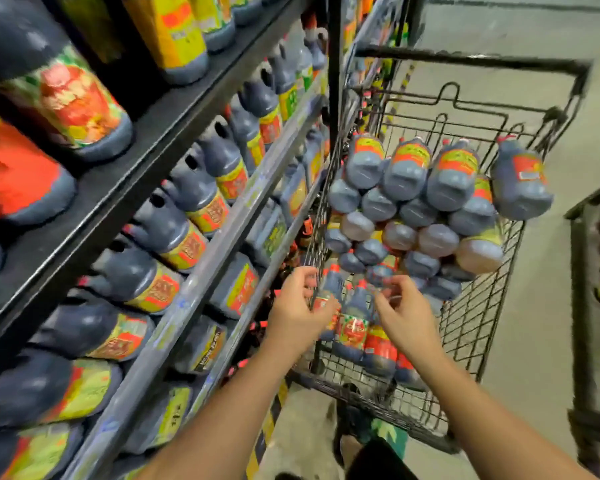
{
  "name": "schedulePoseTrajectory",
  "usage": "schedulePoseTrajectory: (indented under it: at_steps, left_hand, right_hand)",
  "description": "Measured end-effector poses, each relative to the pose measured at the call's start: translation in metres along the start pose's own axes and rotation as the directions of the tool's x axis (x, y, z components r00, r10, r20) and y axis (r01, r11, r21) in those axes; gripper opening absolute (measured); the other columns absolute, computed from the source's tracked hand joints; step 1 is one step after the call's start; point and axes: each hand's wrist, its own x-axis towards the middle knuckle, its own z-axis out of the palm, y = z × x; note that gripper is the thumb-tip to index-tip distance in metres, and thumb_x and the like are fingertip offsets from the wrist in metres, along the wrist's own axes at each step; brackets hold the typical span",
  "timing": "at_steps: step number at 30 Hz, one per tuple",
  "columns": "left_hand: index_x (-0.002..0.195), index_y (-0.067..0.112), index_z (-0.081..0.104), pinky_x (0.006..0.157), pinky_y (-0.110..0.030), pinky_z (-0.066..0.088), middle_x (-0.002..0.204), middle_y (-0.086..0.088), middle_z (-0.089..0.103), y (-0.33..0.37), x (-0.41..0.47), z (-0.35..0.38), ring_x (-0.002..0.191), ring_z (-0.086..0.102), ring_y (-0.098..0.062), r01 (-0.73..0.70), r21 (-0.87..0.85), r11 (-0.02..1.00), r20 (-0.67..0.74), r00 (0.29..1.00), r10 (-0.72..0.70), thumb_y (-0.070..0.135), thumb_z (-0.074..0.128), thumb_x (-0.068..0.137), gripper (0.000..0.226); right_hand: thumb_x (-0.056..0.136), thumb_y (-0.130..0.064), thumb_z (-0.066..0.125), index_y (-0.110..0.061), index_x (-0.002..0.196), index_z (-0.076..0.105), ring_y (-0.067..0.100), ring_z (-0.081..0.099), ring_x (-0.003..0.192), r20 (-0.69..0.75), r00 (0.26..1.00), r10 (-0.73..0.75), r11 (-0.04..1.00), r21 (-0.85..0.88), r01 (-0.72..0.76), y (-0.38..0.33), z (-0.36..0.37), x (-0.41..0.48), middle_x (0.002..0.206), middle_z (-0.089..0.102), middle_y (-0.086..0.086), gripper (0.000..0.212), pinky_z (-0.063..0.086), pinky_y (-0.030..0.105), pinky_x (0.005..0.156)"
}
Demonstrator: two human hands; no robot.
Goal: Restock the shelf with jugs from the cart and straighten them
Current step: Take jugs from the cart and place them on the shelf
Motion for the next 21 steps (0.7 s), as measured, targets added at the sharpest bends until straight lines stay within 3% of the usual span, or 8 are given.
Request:
schedulePoseTrajectory:
  at_steps: [2, 5, 7, 10, 13, 14, 18, 21]
  left_hand:
    - [0.123, 0.028, 0.049, 0.075, -0.013, 0.044, 0.108, 0.016, 0.055, -0.008, 0.020, 0.027, 0.095, 0.055, 0.007, 0.042, 0.049, 0.998, 0.069, 0.997, -0.045, 0.035, 0.076, 0.077, 0.054]
    - [0.129, 0.022, 0.047, 0.090, -0.033, 0.049, 0.117, 0.004, 0.057, -0.024, 0.044, 0.061, 0.108, 0.057, -0.014, 0.096, 0.157, 0.983, 0.154, 0.981, -0.120, 0.033, 0.076, 0.081, 0.057]
    - [0.131, 0.021, 0.046, 0.095, -0.039, 0.048, 0.121, -0.001, 0.056, -0.034, 0.056, 0.079, 0.111, 0.056, -0.020, 0.149, 0.194, 0.970, 0.199, 0.962, -0.187, 0.033, 0.076, 0.082, 0.058]
    - [0.135, 0.018, 0.046, 0.086, -0.029, 0.046, 0.123, 0.000, 0.055, -0.054, 0.069, 0.100, 0.103, 0.056, -0.012, 0.196, 0.250, 0.948, 0.236, 0.937, -0.256, 0.030, 0.076, 0.084, 0.061]
    - [0.130, 0.024, 0.046, 0.073, -0.002, 0.037, 0.105, 0.021, 0.050, -0.077, 0.075, 0.117, 0.092, 0.051, 0.019, 0.236, 0.226, 0.945, 0.267, 0.918, -0.293, 0.021, 0.077, 0.083, 0.056]
    - [0.128, 0.026, 0.046, 0.071, -0.001, 0.037, 0.102, 0.027, 0.047, -0.086, 0.077, 0.122, 0.092, 0.052, 0.020, 0.258, 0.223, 0.940, 0.273, 0.909, -0.315, 0.019, 0.077, 0.083, 0.055]
    - [0.125, 0.016, 0.053, 0.096, -0.034, 0.048, 0.113, 0.006, 0.062, -0.116, 0.086, 0.139, 0.108, 0.060, -0.015, 0.347, 0.246, 0.905, 0.269, 0.873, -0.408, 0.020, 0.080, 0.080, 0.053]
    - [0.116, 0.025, 0.054, 0.098, -0.041, 0.050, 0.107, 0.003, 0.065, -0.134, 0.092, 0.146, 0.107, 0.063, -0.020, 0.411, 0.257, 0.875, 0.272, 0.838, -0.473, 0.020, 0.080, 0.079, 0.046]
  right_hand:
    - [0.088, -0.031, 0.064, -0.022, 0.095, 0.052, 0.018, 0.059, 0.070, 0.038, 0.997, 0.066, 0.997, -0.037, -0.064, 0.031, -0.002, 0.015, 0.076, 0.062, -0.002, 0.016, 0.046, 0.035, 0.062]
    - [0.089, -0.034, 0.063, -0.015, 0.089, 0.050, 0.022, 0.054, 0.072, 0.110, 0.976, 0.188, 0.980, -0.085, -0.180, 0.071, 0.001, 0.029, 0.077, 0.058, 0.000, 0.023, 0.037, 0.033, 0.058]
    - [0.090, -0.041, 0.060, -0.018, 0.087, 0.045, 0.023, 0.054, 0.073, 0.152, 0.951, 0.270, 0.959, -0.125, -0.253, 0.095, 0.008, 0.036, 0.078, 0.058, -0.001, 0.027, 0.036, 0.032, 0.058]
    - [0.090, -0.042, 0.057, -0.021, 0.084, 0.042, 0.027, 0.060, 0.078, 0.240, 0.902, 0.360, 0.929, -0.178, -0.323, 0.127, 0.024, 0.044, 0.076, 0.056, -0.002, 0.027, 0.034, 0.032, 0.056]
    - [0.087, -0.035, 0.060, -0.018, 0.092, 0.044, 0.029, 0.061, 0.084, 0.326, 0.839, 0.435, 0.898, -0.223, -0.379, 0.151, 0.046, 0.055, 0.080, 0.054, 0.001, 0.023, 0.027, 0.029, 0.053]
    - [0.086, -0.034, 0.060, -0.017, 0.094, 0.046, 0.030, 0.060, 0.086, 0.351, 0.817, 0.458, 0.888, -0.230, -0.399, 0.158, 0.055, 0.060, 0.084, 0.057, 0.004, 0.024, 0.029, 0.028, 0.055]
    - [0.083, -0.029, 0.064, -0.010, 0.080, 0.051, 0.032, 0.058, 0.079, 0.428, 0.757, 0.493, 0.870, -0.216, -0.444, 0.179, 0.091, 0.083, 0.084, 0.059, 0.017, 0.024, 0.037, 0.031, 0.062]
    - [0.083, -0.037, 0.069, -0.002, 0.088, 0.060, 0.033, 0.063, 0.086, 0.451, 0.738, 0.502, 0.865, -0.239, -0.442, 0.187, 0.118, 0.100, 0.092, 0.063, 0.021, 0.036, 0.047, 0.034, 0.067]
